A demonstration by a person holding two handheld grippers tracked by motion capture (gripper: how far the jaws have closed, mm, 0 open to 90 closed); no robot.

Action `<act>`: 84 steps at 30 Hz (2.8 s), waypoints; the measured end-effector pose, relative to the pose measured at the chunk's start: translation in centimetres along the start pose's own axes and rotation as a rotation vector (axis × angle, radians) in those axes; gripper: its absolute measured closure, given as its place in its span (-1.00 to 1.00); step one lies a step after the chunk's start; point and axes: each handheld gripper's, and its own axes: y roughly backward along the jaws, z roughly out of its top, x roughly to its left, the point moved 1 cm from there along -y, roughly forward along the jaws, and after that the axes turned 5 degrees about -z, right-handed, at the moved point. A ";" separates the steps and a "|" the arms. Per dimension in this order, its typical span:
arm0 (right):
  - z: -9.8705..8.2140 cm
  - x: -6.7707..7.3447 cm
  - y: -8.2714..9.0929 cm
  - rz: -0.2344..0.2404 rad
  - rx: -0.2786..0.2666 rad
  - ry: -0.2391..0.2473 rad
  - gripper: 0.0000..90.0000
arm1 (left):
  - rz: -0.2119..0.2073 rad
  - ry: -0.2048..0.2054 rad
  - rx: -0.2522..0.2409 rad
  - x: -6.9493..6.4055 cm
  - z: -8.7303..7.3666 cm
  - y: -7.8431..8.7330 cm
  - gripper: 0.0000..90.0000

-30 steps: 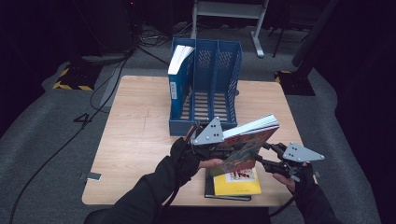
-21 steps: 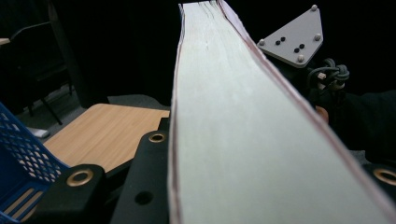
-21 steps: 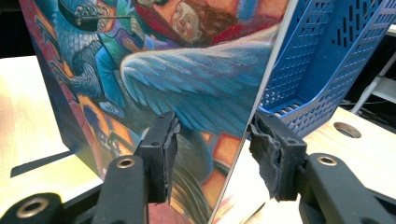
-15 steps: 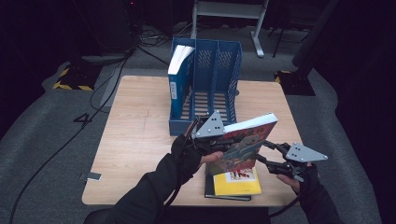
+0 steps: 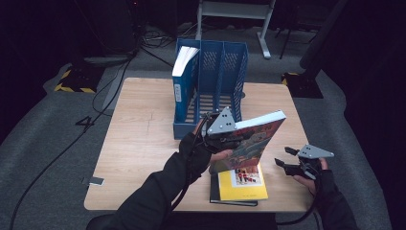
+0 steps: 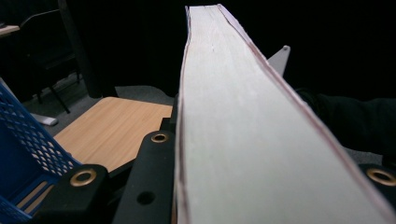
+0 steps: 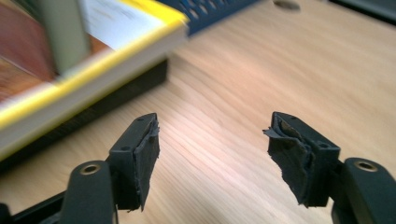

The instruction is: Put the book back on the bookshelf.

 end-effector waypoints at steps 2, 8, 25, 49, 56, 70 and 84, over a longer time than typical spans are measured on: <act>-0.2 -0.7 -0.4 0.006 0.006 -0.044 -0.26 | 0.014 -0.008 0.010 0.1 0.3 0.0 0.63; -0.7 -1.1 -1.0 0.003 0.035 -0.060 -0.26 | 0.049 -0.023 0.019 0.5 0.8 0.3 0.63; -1.1 -0.7 -1.6 -0.002 0.063 -0.042 -0.23 | 0.232 -0.044 -0.010 3.3 3.0 5.4 0.63; -1.3 -0.2 -2.1 -0.009 0.103 -0.002 -0.20 | 0.439 0.063 -0.030 10.1 3.5 7.1 0.63; -1.4 -0.3 -2.0 -0.006 0.096 -0.008 -0.21 | 0.489 0.124 -0.023 11.8 2.7 6.2 0.64; -1.4 -0.3 -2.0 0.001 0.094 -0.011 -0.22 | 0.610 0.190 0.018 14.5 2.2 2.4 0.64; -1.4 -0.3 -1.9 0.009 0.083 -0.015 -0.22 | 0.696 0.258 0.013 16.8 1.3 0.1 0.64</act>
